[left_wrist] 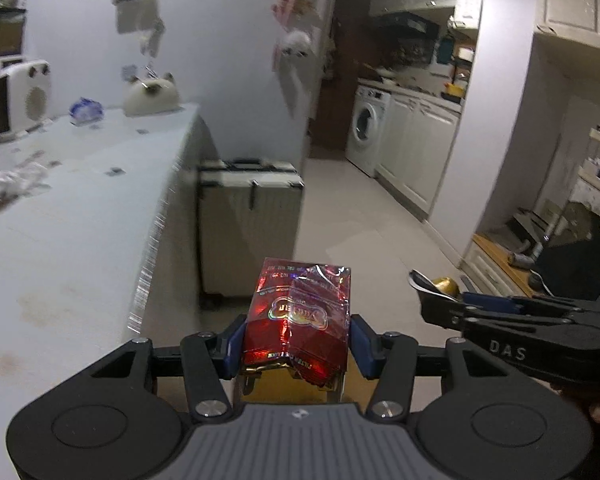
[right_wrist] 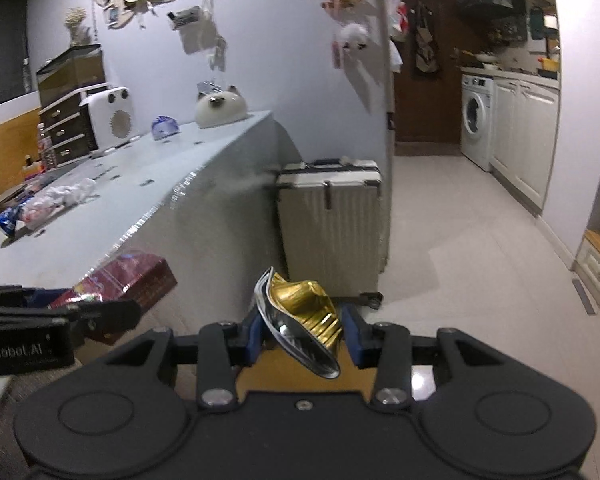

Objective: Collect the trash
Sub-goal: 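Carry the red packet and gold wrapper over the bin with both grippers, then open the left gripper over the bin while the right gripper releases the gold wrapper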

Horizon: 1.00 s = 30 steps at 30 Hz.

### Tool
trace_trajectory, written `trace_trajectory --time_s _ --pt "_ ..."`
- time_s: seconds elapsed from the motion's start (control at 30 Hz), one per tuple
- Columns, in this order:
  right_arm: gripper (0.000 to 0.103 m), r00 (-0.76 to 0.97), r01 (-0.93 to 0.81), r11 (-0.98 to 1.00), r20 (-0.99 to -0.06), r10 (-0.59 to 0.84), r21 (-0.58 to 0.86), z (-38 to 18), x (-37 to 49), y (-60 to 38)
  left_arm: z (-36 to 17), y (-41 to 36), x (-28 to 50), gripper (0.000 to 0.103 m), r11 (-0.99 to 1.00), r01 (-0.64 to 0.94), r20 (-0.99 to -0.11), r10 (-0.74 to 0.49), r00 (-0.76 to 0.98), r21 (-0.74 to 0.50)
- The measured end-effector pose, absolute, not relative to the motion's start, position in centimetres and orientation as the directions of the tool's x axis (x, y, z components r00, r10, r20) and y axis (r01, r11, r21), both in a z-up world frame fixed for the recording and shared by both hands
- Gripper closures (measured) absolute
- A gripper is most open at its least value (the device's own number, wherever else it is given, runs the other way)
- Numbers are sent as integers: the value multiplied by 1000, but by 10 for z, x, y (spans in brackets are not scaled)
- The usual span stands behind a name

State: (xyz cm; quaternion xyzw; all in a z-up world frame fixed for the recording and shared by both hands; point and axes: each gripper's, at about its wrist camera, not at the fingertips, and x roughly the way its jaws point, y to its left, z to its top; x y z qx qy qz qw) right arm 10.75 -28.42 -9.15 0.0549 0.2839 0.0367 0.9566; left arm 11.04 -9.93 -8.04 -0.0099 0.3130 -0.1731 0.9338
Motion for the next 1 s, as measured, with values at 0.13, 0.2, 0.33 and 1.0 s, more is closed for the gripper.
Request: trace_trajectory --time_s 0.13,0.2,0.33,1.0 --pt "61 820 -9 990 -565 86 137 -107 105 -303 -103 -122 117 50 931 332 -627 -351 695 -153" --pt "61 811 2 990 -579 81 141 -115 105 -310 -114 -130 124 50 932 329 -651 -345 677 -152" --pt "61 793 24 988 -604 74 152 -128 109 -322 -140 -144 141 49 939 309 -702 -321 636 -150" --pt "61 612 45 983 -783 113 177 -218 185 -323 -289 -157 220 49 932 221 -904 -339 259 -287"
